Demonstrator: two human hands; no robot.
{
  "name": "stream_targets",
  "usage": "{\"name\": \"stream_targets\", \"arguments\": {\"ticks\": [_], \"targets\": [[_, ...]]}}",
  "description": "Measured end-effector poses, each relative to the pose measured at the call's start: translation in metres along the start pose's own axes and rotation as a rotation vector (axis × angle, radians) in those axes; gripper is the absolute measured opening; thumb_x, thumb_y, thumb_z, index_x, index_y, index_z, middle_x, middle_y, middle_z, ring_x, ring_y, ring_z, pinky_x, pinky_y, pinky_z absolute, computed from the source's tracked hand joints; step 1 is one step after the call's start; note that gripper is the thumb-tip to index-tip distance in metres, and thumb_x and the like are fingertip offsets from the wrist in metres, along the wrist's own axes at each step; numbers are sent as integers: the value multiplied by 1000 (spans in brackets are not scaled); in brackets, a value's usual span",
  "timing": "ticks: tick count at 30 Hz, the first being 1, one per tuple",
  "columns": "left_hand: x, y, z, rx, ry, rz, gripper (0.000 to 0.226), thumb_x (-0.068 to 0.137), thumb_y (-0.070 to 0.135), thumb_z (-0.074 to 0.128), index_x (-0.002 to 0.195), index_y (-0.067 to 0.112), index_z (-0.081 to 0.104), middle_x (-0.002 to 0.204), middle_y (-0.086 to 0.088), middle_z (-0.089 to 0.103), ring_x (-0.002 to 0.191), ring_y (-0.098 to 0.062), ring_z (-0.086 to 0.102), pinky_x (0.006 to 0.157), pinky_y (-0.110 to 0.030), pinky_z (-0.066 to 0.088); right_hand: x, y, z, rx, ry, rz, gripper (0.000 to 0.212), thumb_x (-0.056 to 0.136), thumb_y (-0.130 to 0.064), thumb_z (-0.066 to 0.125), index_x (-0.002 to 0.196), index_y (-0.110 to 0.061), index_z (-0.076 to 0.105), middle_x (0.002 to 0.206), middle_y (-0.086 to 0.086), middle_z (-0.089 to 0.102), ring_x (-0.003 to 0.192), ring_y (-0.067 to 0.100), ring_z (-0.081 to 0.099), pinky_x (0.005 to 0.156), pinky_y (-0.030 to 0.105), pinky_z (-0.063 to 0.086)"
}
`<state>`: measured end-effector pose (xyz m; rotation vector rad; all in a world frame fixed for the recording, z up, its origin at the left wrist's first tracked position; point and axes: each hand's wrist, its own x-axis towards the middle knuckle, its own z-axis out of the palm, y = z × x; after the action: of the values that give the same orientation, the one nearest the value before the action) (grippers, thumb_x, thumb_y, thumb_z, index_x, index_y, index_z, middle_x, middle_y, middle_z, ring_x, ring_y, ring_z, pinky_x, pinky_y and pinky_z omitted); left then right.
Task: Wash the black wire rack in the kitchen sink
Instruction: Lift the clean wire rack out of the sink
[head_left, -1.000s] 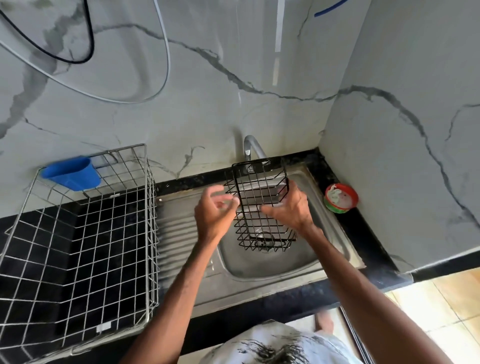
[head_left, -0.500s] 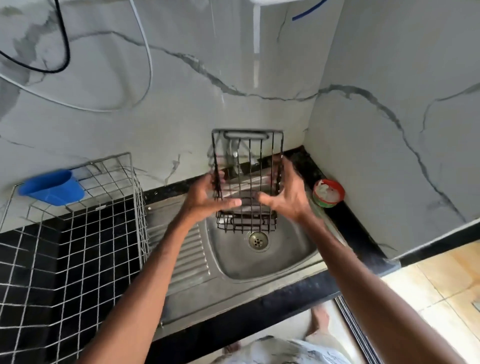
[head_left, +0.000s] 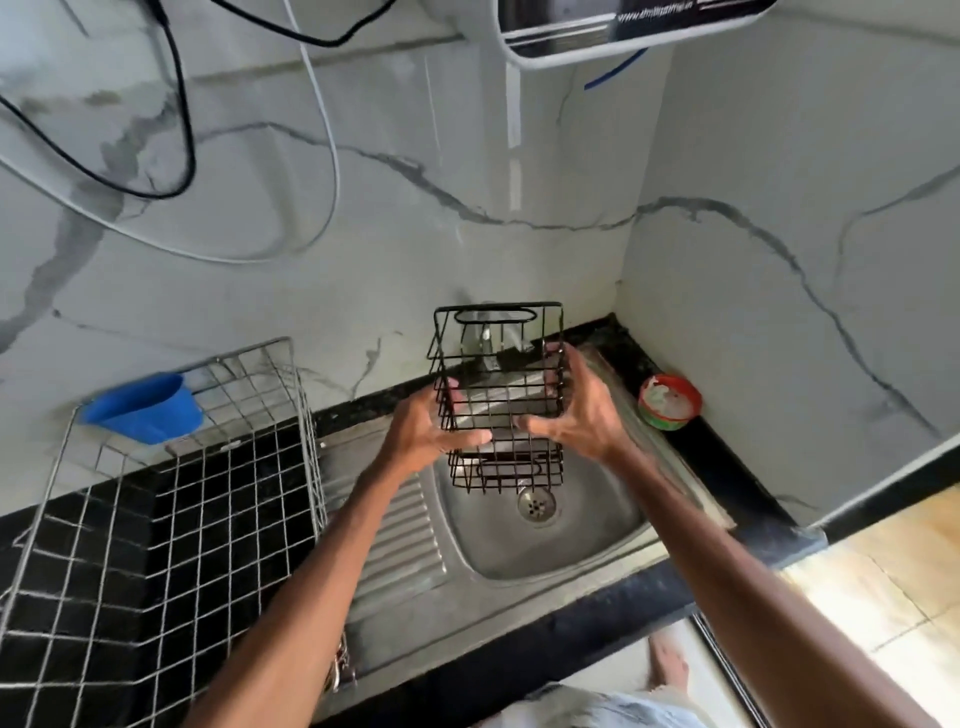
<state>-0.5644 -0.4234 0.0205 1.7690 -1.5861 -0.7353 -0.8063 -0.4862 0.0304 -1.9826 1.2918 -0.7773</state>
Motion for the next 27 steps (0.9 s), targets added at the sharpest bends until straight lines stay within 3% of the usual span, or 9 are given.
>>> {"name": "stream_targets", "arguments": {"ticks": [2, 5, 8, 10, 12, 15, 19, 21, 27], "targets": [[-2, -4, 0, 7, 7, 18, 63, 68, 28, 95, 117, 4, 63, 88, 6, 66, 68, -11, 63, 64, -20, 53, 1, -8, -3, -26, 11, -31, 125, 66, -47, 87, 157, -5, 14, 152, 23, 41, 125, 15, 43, 97, 31, 40], [-9, 1, -4, -19, 47, 6, 73, 65, 44, 94, 120, 6, 64, 100, -20, 70, 80, -34, 61, 67, -44, 55, -2, -15, -2, -31, 12, -26, 127, 65, -51, 90, 157, -5, 14, 151, 22, 43, 128, 20, 46, 99, 32, 39], [-14, -1, -3, -32, 35, -11, 81, 52, 72, 87, 107, 18, 64, 89, 4, 68, 69, -4, 62, 59, -20, 48, -3, -15, 1, -15, -20, -10, 124, 66, -41, 93, 156, -4, 17, 146, 20, 49, 127, 21, 48, 104, 35, 39], [-12, -12, -3, -55, 35, -63, 71, 52, 67, 91, 98, 20, 63, 84, -3, 69, 65, 3, 56, 56, -25, 50, -4, -15, 2, -11, -12, 5, 130, 62, -57, 89, 158, -5, 16, 148, 18, 47, 130, 21, 47, 106, 39, 41], [-10, -19, -3, -92, 4, -112, 74, 52, 68, 93, 102, 21, 65, 97, -18, 73, 77, -10, 62, 71, -45, 58, -4, -13, 1, 13, -40, 36, 135, 59, -73, 80, 159, -11, 14, 154, 17, 40, 136, 24, 44, 110, 45, 43], [-12, -15, -4, -162, -12, -160, 90, 50, 76, 89, 118, 20, 69, 114, -2, 76, 103, -13, 71, 90, -36, 59, -2, -8, -3, 107, -76, 117, 134, 57, -79, 79, 159, -23, 13, 162, 13, 28, 143, 30, 38, 110, 53, 44], [-15, 6, -1, -254, -3, -271, 79, 54, 73, 89, 93, 6, 74, 89, -11, 78, 90, -32, 75, 89, -52, 60, -1, -10, -9, 265, -95, 223, 123, 58, -66, 85, 157, -23, 26, 156, 9, 39, 137, 25, 45, 102, 33, 44], [-14, 16, -1, -308, -3, -381, 69, 58, 68, 89, 81, 6, 69, 67, -4, 71, 70, -22, 74, 82, -49, 64, 5, -6, -6, 336, -111, 275, 113, 65, -62, 83, 156, -21, 30, 154, 7, 41, 133, 22, 47, 101, 33, 45], [-21, 30, -5, -328, -25, -620, 80, 62, 62, 88, 115, 8, 63, 100, -5, 65, 96, -27, 70, 80, -37, 64, 13, -1, 17, 452, -199, 397, 99, 79, -53, 78, 156, -16, 29, 158, 12, 31, 129, 23, 47, 102, 34, 43]]}}
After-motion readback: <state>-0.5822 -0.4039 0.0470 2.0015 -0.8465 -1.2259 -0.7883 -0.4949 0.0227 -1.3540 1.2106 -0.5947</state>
